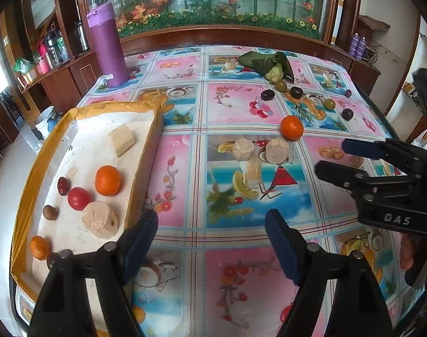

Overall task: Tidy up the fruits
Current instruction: 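Move both grippers back over the remaining foods, then grasp another cream block with the right gripper while the left grasps a round tan cake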

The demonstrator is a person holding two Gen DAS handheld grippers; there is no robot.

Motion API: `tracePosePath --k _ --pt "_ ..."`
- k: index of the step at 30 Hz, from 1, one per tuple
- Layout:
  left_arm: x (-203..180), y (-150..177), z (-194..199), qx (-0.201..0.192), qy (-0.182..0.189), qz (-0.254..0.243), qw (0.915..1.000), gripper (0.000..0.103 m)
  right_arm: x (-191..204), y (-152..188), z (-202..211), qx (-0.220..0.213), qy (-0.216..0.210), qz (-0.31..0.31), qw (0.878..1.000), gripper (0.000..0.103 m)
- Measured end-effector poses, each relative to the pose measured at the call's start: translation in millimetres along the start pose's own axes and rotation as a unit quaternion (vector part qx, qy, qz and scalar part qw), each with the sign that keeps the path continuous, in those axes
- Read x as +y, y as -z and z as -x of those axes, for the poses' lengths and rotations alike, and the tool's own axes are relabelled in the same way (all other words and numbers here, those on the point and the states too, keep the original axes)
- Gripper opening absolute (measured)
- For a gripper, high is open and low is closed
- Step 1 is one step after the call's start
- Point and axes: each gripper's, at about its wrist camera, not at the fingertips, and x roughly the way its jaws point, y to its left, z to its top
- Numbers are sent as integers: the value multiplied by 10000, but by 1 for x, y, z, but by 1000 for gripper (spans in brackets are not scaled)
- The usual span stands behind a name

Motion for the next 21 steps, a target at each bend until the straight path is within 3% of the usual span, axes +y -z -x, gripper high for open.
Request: tracePosePath --k 4,8,11,13,16,21 --pt "1 2 -3 105 -15 -105 9999 81 13 -13 -34 91 -160 321 9993 67" --pt "3 3 -6 159 -93 -233 9996 81 14 -21 -55 225 -422 389 9981 58" --pt "3 0 -14 244 -93 -234 9994 81 15 -23 -65 326 -532 525 9967 35" --pt "1 -3 -20 282 -94 -253 9992 81 15 -25 -67 295 -571 623 9960 28" --pt "-5 -12 -30 312 -37 -276 9991 81 13 -23 -63 286 -582 690 9955 28" --pt "-15 -33 -50 271 166 -166 9994 81 -10 -13 -37 95 -221 561 9981 28"
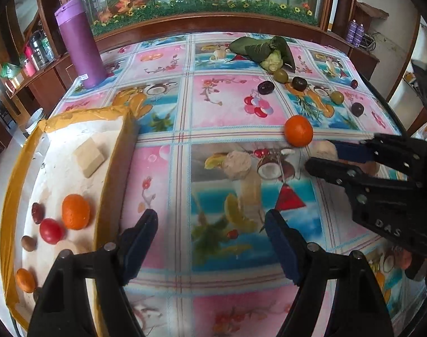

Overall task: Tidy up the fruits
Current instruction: 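Grasp another cream block with the right gripper while the left grasps a round tan cake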

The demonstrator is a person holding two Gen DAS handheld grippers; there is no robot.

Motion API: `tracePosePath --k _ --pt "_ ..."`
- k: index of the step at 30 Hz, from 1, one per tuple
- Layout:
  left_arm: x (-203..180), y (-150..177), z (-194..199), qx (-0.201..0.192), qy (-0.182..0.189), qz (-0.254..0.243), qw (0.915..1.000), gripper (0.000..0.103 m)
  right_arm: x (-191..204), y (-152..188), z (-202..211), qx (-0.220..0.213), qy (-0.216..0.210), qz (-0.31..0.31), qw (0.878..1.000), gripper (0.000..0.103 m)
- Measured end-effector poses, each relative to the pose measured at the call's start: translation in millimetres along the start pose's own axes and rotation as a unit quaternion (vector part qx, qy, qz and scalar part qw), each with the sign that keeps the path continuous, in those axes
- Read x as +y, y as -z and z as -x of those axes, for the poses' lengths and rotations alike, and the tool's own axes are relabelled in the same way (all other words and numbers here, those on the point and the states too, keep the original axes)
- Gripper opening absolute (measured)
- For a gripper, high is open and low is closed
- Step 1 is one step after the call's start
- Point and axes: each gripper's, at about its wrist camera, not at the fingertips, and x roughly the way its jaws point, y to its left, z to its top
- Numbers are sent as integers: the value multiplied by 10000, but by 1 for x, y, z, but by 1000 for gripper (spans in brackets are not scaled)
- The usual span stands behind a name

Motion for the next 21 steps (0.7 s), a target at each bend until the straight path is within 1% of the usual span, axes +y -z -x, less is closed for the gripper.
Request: tracePosePath --k 2,5,7,8,9,10,11,17,21 --pt "-2 -10 -10 -9 86 119 9999 81 -11 6 7 16 134 -78 9999 28" --pt "-5 -22 -24 -30 178 253 9995 79 -24 16 13 75 159 -248 9995 28" --pt "-8 -27 -31 -43 227 269 9994 69 -31 22 14 100 145 -372 9992 28" --pt "-9 -28 -35 -11 261 270 9993 57 -33 24 15 102 126 -445 9989 28" --pt "-11 -30 -38 3 252 276 9993 48 -36 25 15 104 94 -504 9986 28" --pt "-12 -30 -37 -113 208 243 9994 38 -37 26 16 100 70 -552 9984 28" --pt "-13 -31 -38 -132 273 223 9993 29 -38 27 17 89 67 -581 9982 28" --pt "-4 -22 -26 -220 608 511 9966 29 -35 29 25 4 80 -663 9978 29" --pt "-9 -10 -6 -301 573 399 9971 29 -31 32 33 -48 140 -715 9973 29"
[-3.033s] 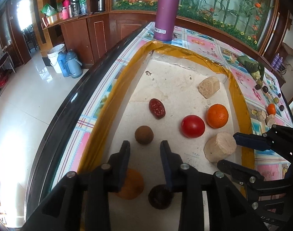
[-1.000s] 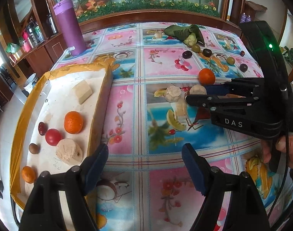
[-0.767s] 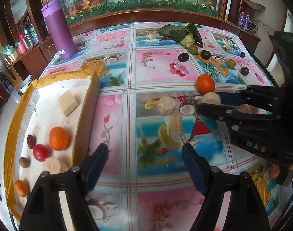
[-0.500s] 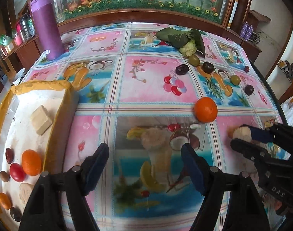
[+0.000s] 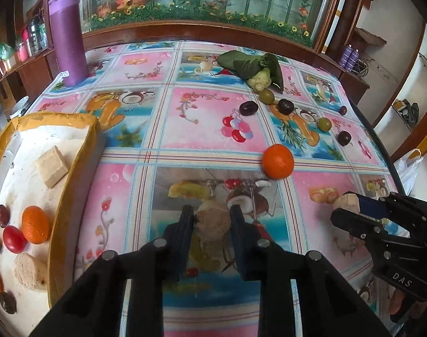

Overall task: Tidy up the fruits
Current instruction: 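Grasp another cream block with the right gripper while the left grasps a round tan cake, then carry the tan cake in the left gripper while the right carries the cream block over the tray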

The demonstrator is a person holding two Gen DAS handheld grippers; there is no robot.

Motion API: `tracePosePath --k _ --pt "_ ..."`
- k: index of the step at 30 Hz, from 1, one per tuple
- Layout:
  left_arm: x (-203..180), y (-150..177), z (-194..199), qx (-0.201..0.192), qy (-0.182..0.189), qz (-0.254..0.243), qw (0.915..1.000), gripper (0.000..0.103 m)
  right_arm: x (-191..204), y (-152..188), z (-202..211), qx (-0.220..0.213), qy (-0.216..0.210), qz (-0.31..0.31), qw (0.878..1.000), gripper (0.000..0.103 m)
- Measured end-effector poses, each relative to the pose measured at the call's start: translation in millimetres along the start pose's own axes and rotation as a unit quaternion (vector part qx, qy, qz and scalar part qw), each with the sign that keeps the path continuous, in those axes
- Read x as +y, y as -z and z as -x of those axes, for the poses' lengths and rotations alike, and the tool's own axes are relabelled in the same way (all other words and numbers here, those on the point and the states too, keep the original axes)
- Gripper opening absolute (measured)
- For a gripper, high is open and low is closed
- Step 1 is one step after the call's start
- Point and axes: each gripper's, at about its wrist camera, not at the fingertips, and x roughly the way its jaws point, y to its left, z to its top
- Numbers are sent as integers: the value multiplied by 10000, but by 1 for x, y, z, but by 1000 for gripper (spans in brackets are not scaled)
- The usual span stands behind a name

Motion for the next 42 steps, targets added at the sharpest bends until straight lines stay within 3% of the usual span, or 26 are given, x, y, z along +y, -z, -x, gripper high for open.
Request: tracePosePath --k 9,21,42 --pt "-9 29 45 -148 27 -19 9999 29 9 23 20 49 200 -138 9997 29" --pt "13 52 86 -353 82 101 9993 29 45 54 35 238 298 -81 9992 29" --pt "111 67 124 -618 -425 595 9954 29 151 2 10 131 -151 648 9977 29"
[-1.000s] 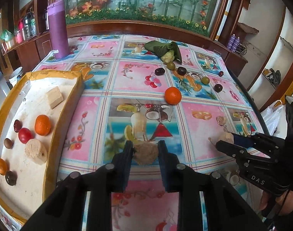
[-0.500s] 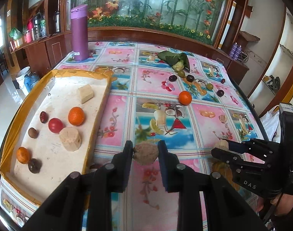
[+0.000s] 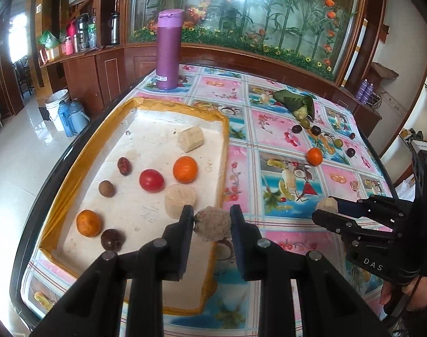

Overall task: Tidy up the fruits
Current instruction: 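Carry the tan cake in the left gripper while the right carries the cream block over the tray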

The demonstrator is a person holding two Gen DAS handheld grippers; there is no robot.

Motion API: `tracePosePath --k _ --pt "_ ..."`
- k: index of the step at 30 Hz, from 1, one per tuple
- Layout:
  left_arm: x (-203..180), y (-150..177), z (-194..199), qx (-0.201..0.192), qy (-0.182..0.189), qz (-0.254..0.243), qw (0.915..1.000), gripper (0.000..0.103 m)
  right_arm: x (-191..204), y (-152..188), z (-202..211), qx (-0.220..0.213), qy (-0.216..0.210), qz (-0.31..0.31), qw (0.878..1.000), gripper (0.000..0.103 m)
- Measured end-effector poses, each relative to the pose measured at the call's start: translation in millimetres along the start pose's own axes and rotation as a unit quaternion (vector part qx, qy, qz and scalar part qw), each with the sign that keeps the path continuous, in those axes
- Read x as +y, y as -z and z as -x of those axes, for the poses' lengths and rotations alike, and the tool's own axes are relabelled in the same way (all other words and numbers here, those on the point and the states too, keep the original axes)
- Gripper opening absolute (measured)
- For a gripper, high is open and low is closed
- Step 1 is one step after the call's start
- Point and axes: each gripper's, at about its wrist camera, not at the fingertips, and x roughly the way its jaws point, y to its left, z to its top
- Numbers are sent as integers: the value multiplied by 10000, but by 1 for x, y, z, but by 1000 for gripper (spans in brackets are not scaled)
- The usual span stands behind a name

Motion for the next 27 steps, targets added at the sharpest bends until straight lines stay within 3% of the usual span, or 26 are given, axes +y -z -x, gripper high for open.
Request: tracePosePath --k 18,27 --pt "84 0 -6 170 -315 418 9985 29 50 -61 -34 -58 -334 336 9989 28" --pt "93 6 -11 320 -180 461 9983 29 75 -87 -52 -36 -478 685 9965 28"
